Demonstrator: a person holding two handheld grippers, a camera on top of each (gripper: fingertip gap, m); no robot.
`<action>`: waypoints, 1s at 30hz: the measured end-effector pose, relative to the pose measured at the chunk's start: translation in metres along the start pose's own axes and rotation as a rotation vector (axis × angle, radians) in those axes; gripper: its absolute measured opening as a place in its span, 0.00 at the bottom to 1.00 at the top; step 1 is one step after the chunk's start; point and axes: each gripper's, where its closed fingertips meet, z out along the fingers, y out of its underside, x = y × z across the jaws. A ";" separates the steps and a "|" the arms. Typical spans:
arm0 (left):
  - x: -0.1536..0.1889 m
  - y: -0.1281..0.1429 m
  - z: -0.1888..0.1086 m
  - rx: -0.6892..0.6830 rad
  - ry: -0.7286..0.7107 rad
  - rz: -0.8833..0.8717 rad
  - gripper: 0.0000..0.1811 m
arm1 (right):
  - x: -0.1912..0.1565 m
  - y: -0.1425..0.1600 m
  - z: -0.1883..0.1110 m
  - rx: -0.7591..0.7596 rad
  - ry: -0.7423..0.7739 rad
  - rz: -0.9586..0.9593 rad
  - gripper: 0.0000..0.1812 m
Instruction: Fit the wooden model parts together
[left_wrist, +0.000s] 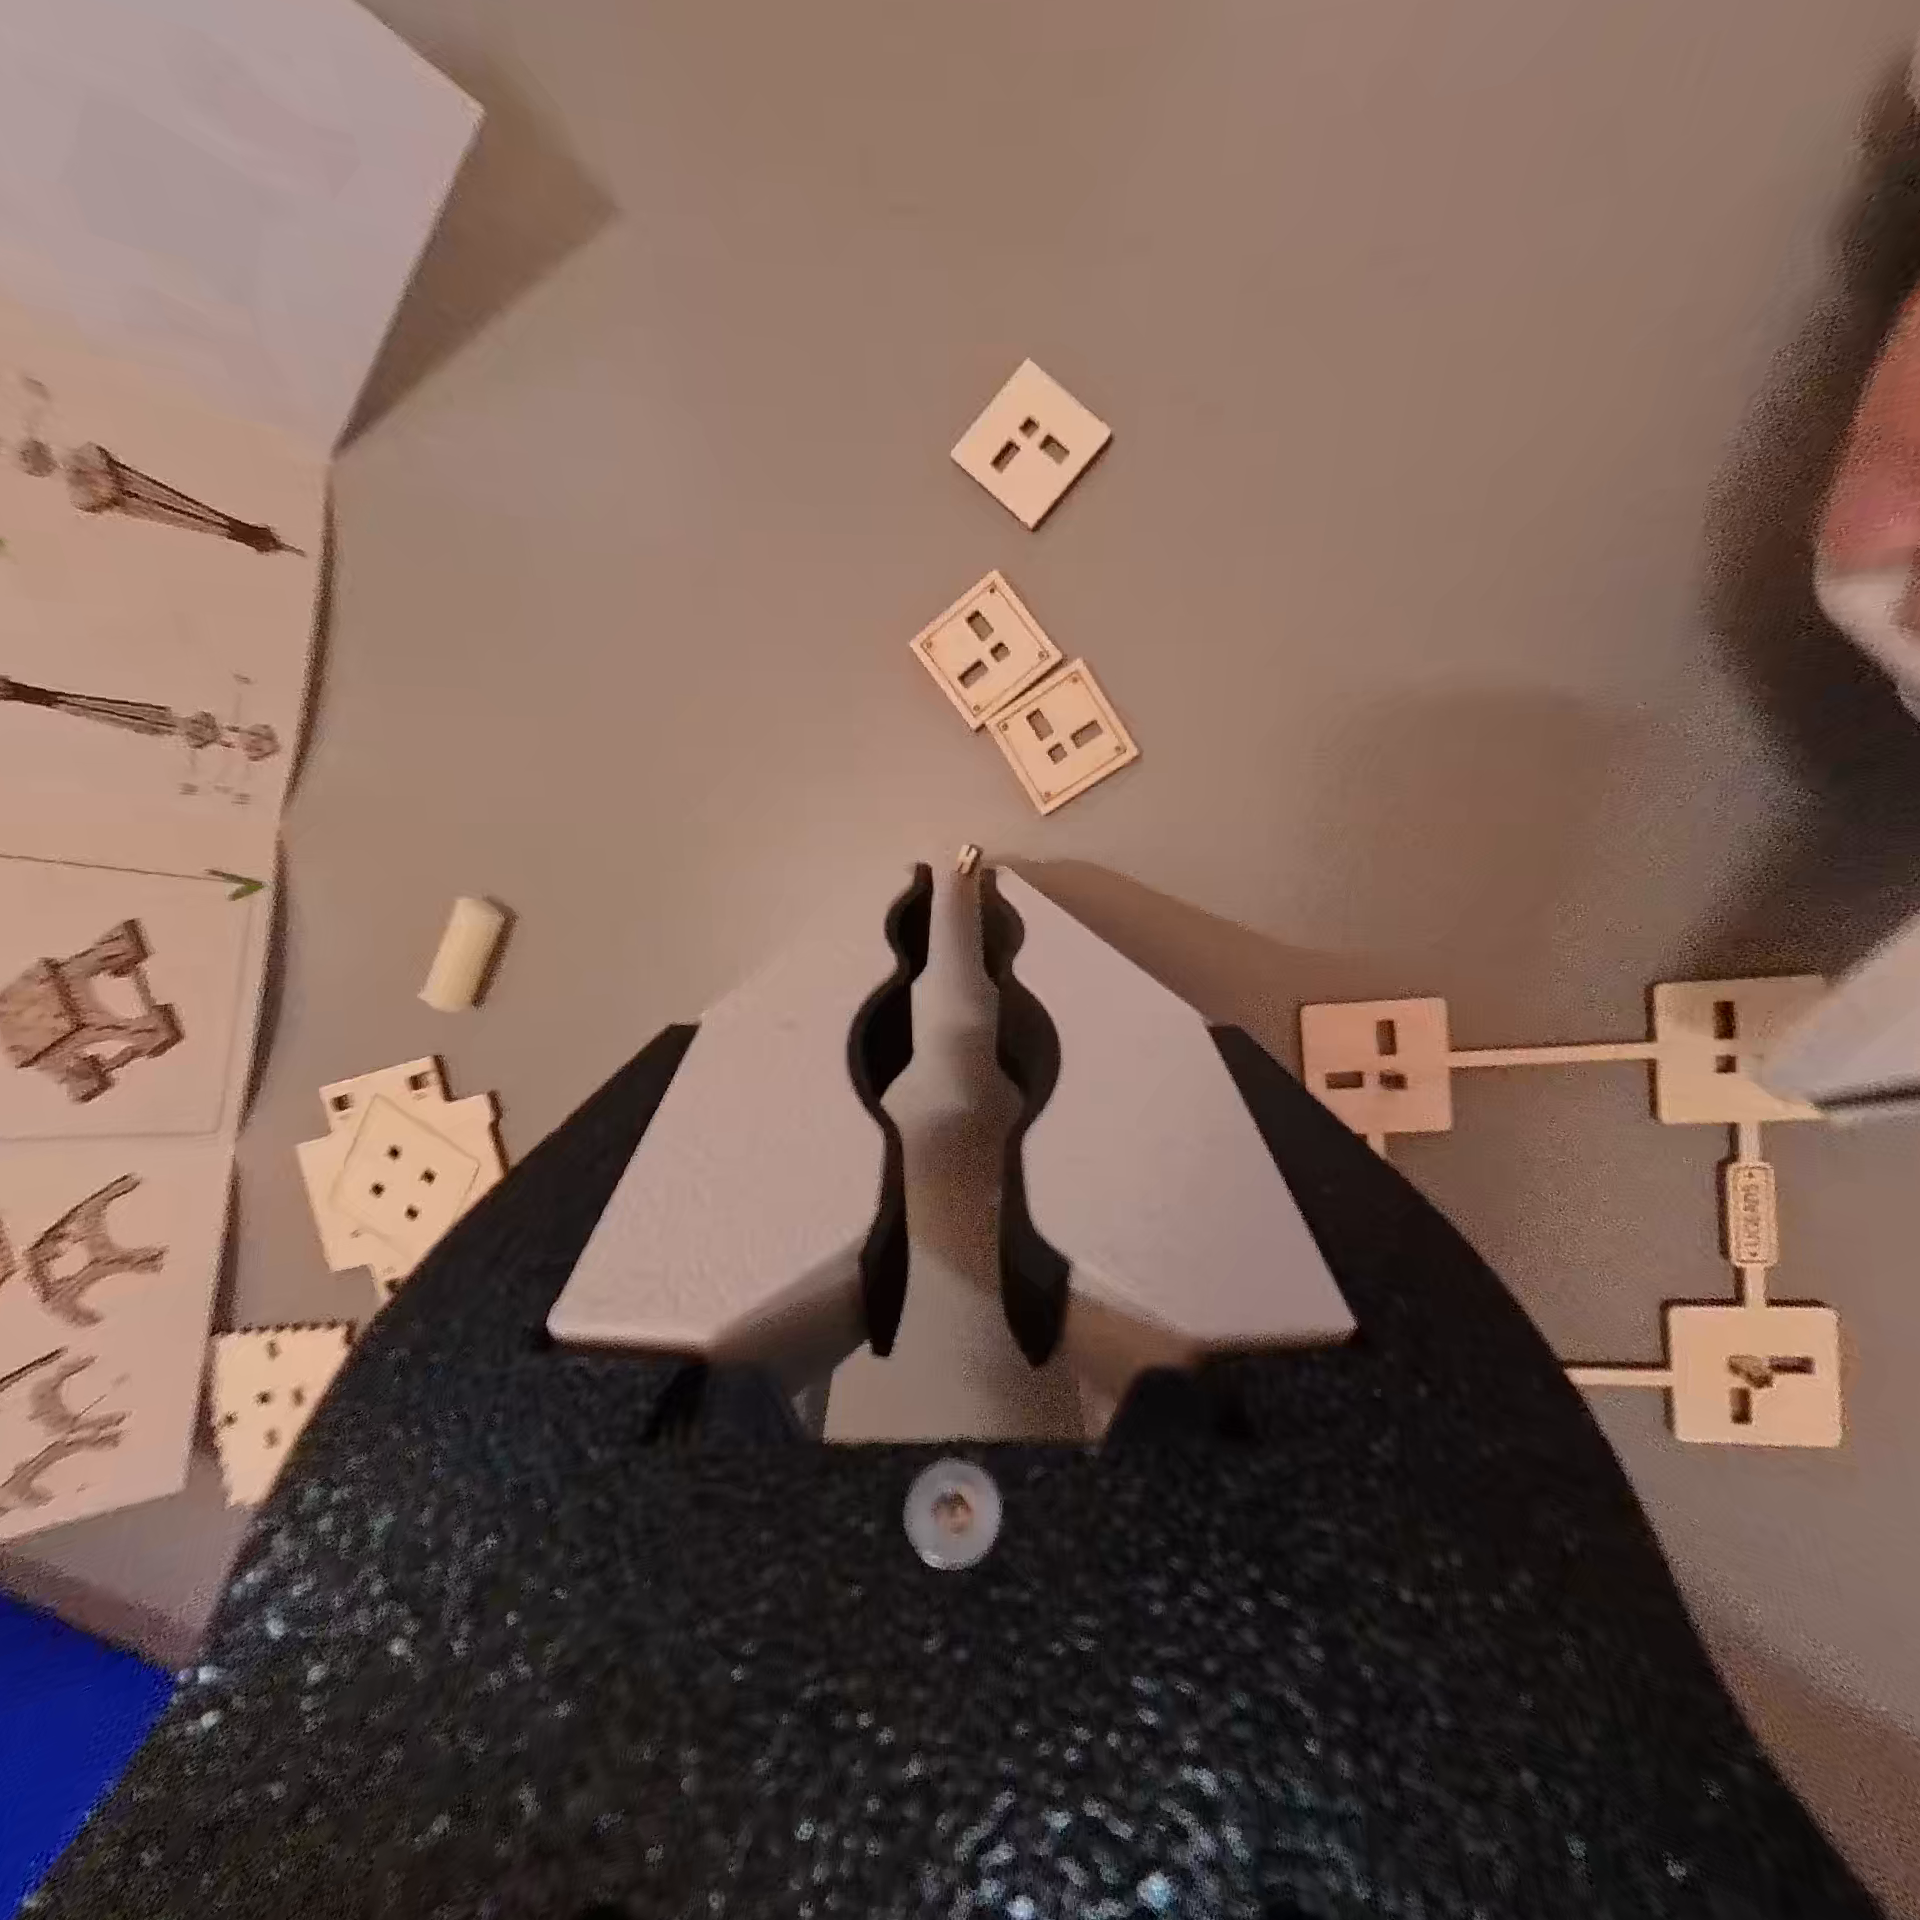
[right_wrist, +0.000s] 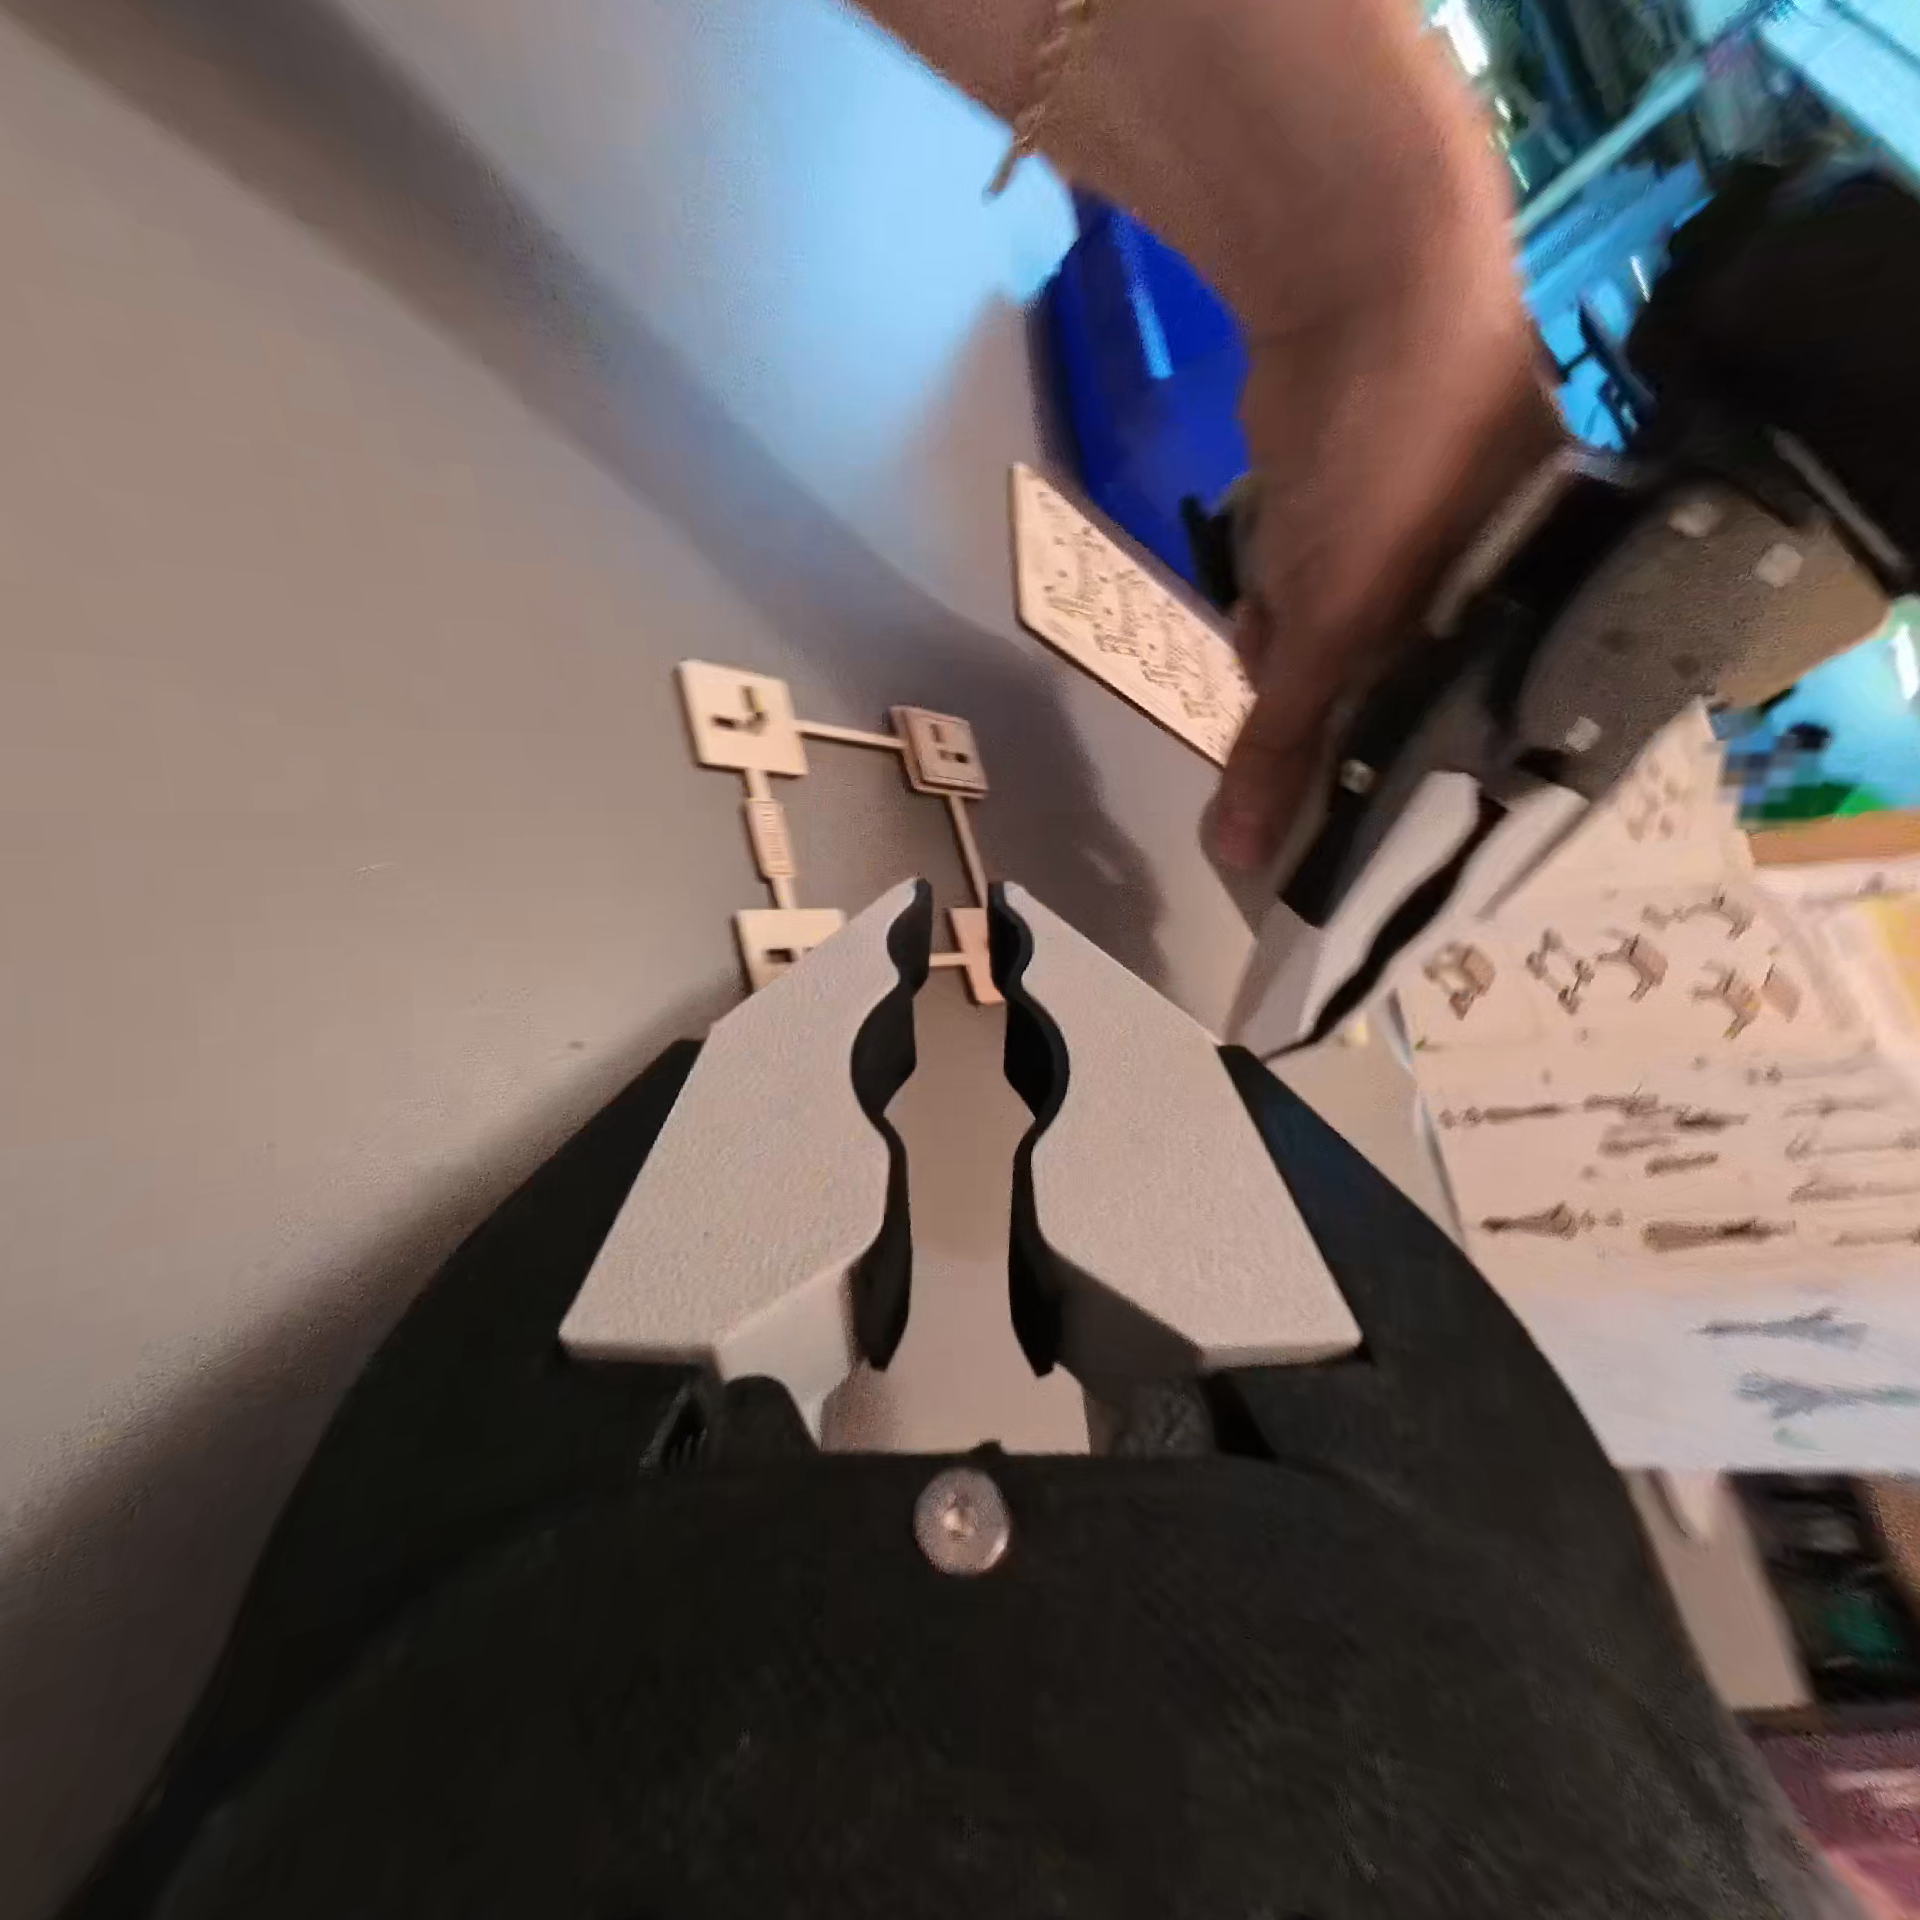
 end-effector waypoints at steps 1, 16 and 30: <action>-0.001 0.002 0.003 0.006 0.021 -0.013 0.03 | 0.010 0.004 -0.002 0.015 0.017 0.069 0.05; -0.001 0.002 0.014 0.188 0.110 -0.063 0.02 | 0.082 0.066 -0.019 -0.051 0.087 0.598 0.20; -0.002 -0.014 0.021 0.235 0.176 0.012 0.04 | 0.089 0.092 -0.024 -0.146 0.011 0.619 0.18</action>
